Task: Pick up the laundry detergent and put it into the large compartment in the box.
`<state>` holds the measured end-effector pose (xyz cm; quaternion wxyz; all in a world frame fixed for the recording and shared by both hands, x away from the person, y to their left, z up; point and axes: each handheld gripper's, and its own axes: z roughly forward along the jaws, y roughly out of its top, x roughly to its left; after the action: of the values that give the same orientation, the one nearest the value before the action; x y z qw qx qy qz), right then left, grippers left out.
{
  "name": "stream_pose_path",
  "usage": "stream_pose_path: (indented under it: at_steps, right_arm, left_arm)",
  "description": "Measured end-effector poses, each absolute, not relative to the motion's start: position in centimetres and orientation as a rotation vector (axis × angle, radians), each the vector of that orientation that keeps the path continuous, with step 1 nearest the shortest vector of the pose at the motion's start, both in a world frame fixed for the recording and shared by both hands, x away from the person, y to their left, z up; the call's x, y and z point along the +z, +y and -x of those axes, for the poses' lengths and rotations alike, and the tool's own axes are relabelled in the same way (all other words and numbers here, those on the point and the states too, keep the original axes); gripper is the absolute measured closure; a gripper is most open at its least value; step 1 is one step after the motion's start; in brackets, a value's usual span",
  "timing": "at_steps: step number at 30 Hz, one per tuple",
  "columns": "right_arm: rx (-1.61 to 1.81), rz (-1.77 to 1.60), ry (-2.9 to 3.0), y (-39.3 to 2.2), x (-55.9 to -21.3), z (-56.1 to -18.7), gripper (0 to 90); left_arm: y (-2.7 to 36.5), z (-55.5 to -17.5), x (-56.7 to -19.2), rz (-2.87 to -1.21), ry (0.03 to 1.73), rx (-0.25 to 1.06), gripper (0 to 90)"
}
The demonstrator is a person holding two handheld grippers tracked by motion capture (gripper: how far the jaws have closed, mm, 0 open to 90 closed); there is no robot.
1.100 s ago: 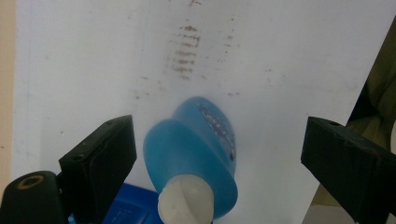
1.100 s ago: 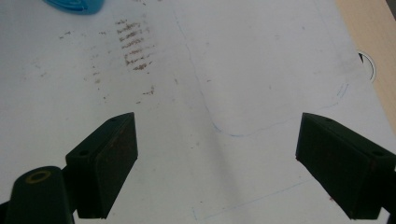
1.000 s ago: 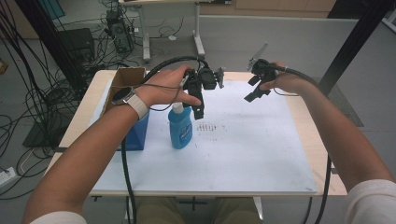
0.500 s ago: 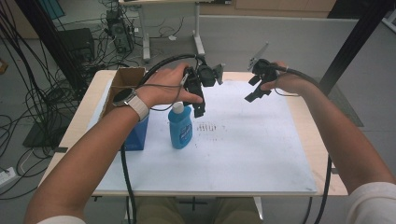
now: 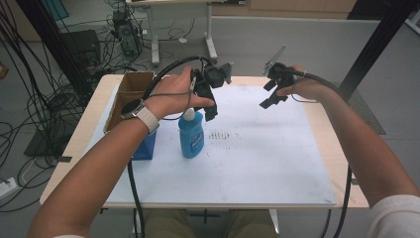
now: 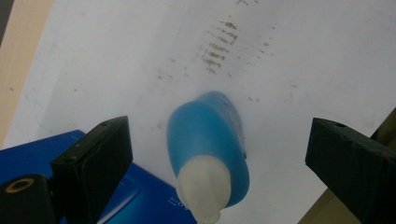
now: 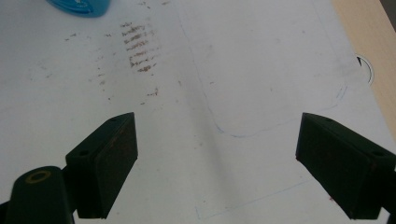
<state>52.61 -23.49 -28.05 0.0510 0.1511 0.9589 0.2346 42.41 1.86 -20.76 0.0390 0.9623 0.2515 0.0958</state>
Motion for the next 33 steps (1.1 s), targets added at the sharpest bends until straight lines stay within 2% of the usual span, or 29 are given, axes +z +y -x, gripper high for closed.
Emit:
stream_pose_path:
  at_steps: [11,13,22,33]
  right_arm:
    - [0.715,-0.460,2.915,-23.6,-27.9,-52.5,12.5]
    - [0.718,-0.457,2.913,-23.6,-27.9,-52.5,12.5]
    - [0.722,-0.463,2.912,-23.7,-27.9,-52.4,12.5]
    - [0.726,-0.456,2.911,-23.6,-27.8,-52.3,12.5]
  left_arm:
    - [2.5,-42.8,-20.6,-2.906,0.900,0.192,8.0]
    - [2.6,-42.7,-20.4,-2.877,0.914,0.226,11.4]
    - [2.8,-42.4,-20.0,-2.807,1.028,0.284,8.5]
    - [3.6,-42.1,-20.5,-2.707,1.157,0.275,8.6]
